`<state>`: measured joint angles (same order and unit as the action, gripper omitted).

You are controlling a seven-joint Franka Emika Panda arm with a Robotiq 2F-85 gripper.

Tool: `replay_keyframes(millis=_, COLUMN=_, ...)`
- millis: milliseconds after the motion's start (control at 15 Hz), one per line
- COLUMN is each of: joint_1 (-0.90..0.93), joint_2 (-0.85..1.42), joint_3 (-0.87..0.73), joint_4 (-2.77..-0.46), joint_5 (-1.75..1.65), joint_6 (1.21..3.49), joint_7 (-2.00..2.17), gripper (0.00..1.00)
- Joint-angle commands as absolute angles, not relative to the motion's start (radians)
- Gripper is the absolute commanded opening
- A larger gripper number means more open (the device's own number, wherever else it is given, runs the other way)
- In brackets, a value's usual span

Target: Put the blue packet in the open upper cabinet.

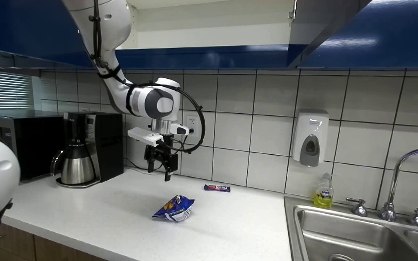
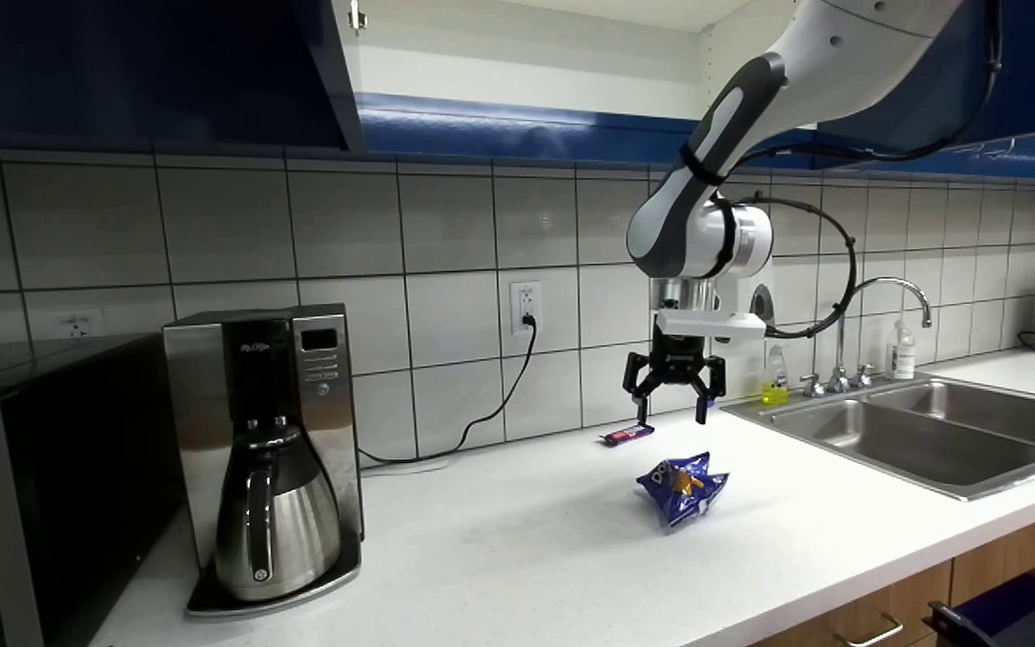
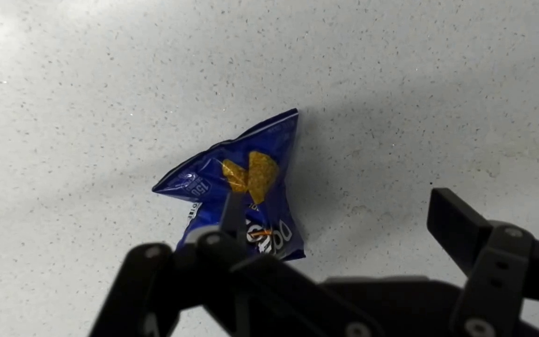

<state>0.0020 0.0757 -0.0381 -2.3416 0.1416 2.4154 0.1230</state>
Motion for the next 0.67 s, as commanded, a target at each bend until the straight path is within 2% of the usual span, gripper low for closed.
replay_keyframes(millis=0, joint_1=-0.006, joint_2=0.142, joint_3=-0.04, joint_4=-2.283, joint_5=0.117, joint_6=2.429, joint_7=0.177, gripper=1.0)
replay_keyframes(millis=600, joint_1=0.005, joint_2=0.275, joint_3=-0.069, joint_4=-2.217, joint_5=0.075, joint_6=2.436, joint_7=0.268, gripper=1.0)
